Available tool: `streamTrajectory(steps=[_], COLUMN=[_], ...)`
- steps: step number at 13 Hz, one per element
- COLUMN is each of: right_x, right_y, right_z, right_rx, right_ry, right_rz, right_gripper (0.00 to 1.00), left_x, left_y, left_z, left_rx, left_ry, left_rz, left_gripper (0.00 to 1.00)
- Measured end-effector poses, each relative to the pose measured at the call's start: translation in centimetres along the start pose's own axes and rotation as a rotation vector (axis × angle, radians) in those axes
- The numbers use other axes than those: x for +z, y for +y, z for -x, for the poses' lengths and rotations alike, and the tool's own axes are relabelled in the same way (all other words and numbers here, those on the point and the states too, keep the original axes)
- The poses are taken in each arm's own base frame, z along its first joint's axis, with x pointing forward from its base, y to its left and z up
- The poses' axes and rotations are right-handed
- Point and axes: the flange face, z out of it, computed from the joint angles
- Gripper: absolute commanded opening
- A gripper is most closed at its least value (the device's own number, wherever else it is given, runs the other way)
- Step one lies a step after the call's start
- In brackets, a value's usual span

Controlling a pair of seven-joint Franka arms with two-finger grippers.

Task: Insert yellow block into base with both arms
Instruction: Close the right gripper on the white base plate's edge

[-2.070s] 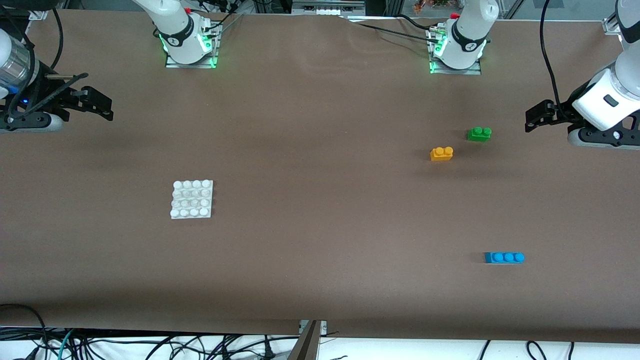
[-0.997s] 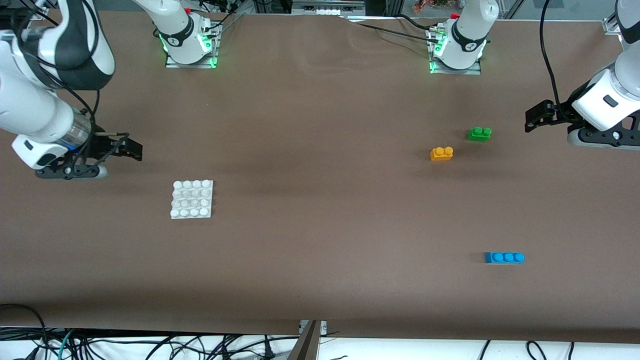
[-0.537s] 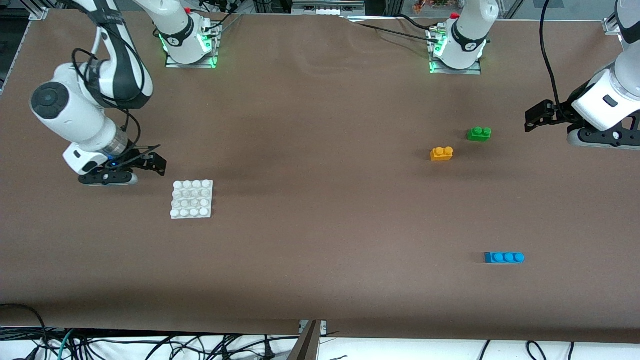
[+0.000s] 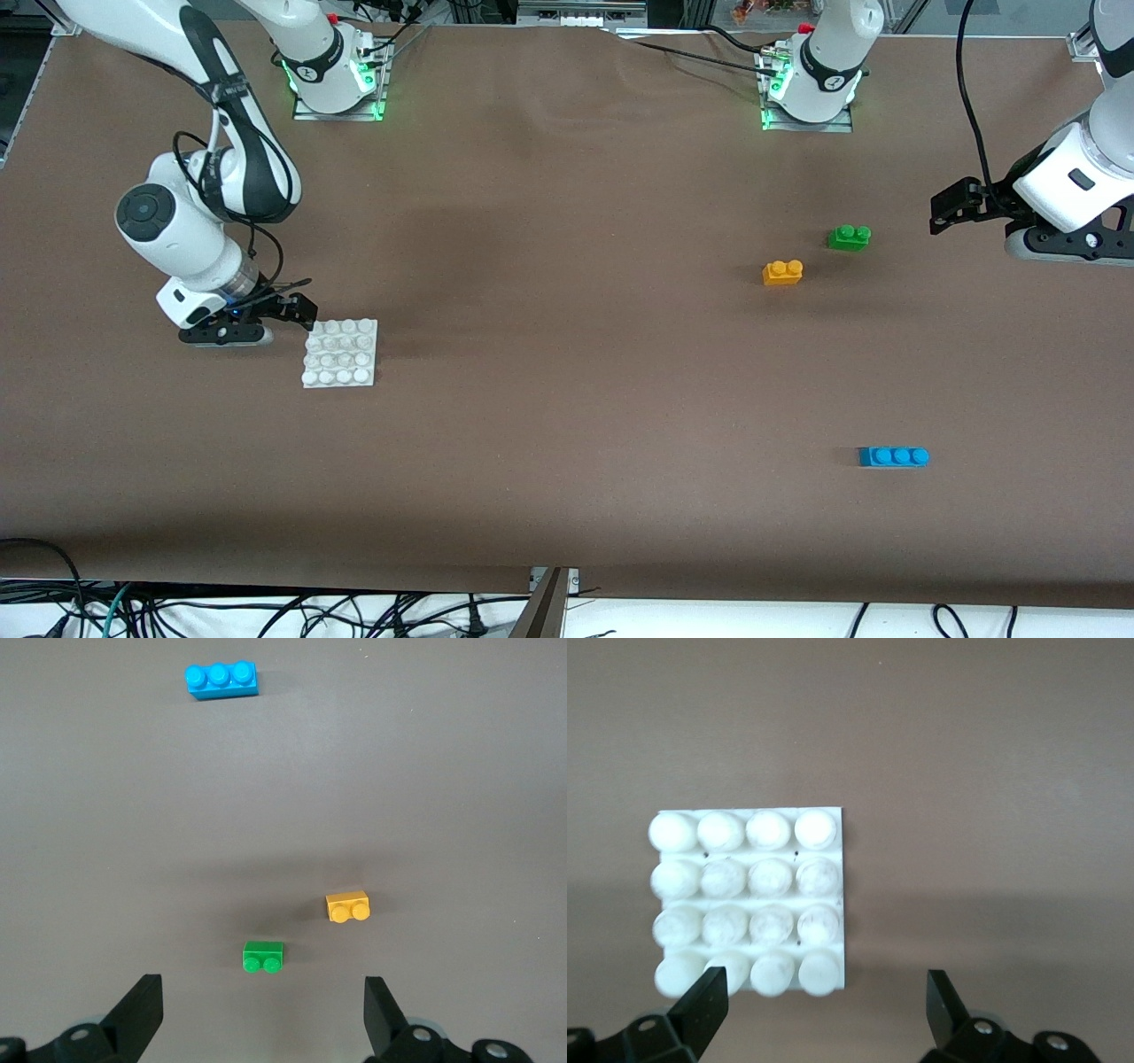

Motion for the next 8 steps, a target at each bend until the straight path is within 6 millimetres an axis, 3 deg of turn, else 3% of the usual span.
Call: streamTrajectory(steps=[4, 8], right_x=[4.0, 5.7], right_y=[-0.3, -0.5], right_z=[-0.4, -1.6], right_rx=[0.045, 0.066], right_ry=[-0.015, -0.015], right_rz=[-0.001, -0.002], right_gripper=[0.99, 0.99], left_x=[0.0, 0.0], left_y=[0.0, 0.0], left_z=[0.0, 0.0], left_rx=[0.000, 0.000], left_ry=[0.000, 0.000], left_rz=[0.000, 0.000], left_gripper=[1.00, 1.00])
